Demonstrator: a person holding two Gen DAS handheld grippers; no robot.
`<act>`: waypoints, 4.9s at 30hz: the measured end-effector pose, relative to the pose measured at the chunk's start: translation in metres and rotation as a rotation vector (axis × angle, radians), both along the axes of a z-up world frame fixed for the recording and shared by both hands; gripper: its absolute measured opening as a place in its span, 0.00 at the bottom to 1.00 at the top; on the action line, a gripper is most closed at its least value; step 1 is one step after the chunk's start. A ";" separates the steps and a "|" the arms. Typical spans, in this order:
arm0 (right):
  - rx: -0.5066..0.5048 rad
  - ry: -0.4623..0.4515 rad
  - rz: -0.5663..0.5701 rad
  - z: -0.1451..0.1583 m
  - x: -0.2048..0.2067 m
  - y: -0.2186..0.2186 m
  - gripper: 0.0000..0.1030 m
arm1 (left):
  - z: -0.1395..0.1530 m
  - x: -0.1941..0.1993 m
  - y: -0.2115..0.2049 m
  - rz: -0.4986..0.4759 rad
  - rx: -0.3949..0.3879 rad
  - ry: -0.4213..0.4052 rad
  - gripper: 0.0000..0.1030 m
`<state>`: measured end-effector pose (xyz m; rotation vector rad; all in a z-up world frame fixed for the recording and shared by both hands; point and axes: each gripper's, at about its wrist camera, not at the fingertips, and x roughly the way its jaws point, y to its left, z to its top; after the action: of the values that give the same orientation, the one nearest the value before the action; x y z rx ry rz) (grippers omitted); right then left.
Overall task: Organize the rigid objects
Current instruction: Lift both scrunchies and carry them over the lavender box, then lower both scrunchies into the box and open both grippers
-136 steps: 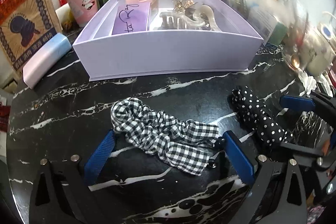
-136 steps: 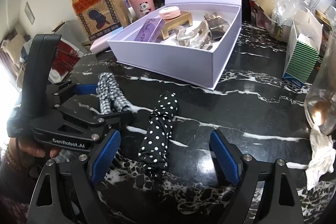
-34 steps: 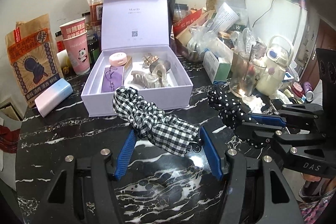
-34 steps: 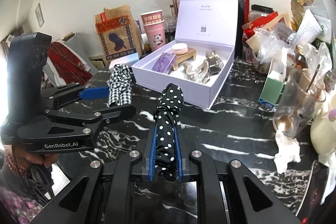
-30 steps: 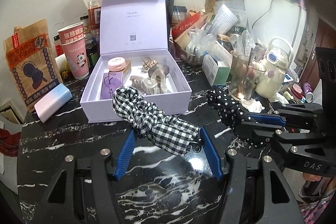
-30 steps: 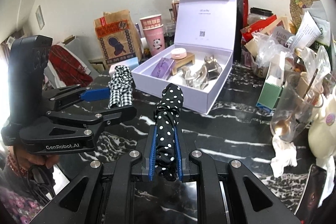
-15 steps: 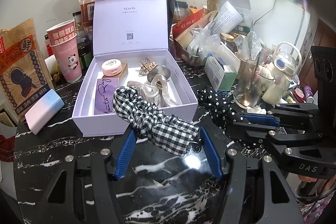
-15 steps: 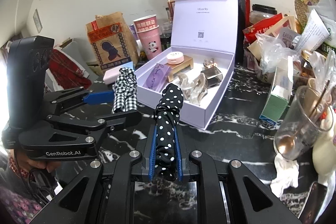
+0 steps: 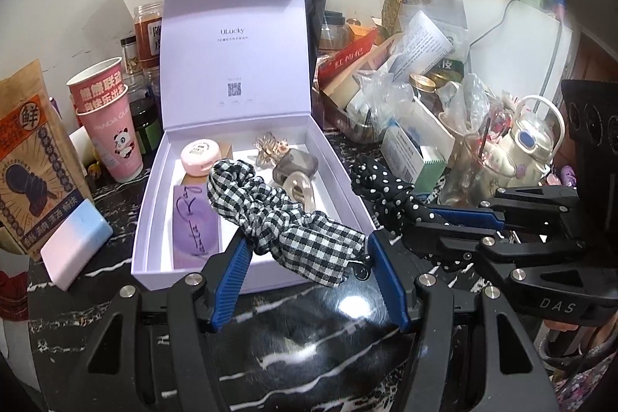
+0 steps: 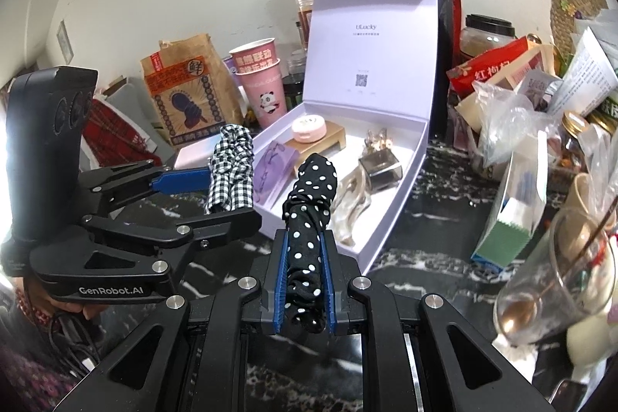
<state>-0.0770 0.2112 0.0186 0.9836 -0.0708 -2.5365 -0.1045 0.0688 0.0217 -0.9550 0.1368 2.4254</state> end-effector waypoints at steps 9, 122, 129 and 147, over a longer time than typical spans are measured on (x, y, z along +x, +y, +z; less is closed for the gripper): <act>-0.002 0.022 -0.004 0.008 -0.023 0.006 0.15 | 0.008 -0.023 -0.002 0.004 -0.008 0.024 0.59; 0.021 -0.190 -0.051 -0.039 -0.177 0.022 0.48 | -0.032 -0.171 0.023 0.041 -0.186 -0.142 0.61; -0.006 -0.193 -0.059 -0.035 -0.168 0.023 0.49 | -0.026 -0.162 0.022 0.067 -0.229 -0.121 0.61; 0.013 -0.175 -0.067 -0.022 -0.161 0.021 0.52 | -0.020 -0.141 0.003 0.129 -0.193 -0.186 0.76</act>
<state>-0.2379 0.2322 -0.0037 1.2263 -0.1403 -2.5074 -0.2451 0.0718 0.0021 -1.3074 0.2537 2.4565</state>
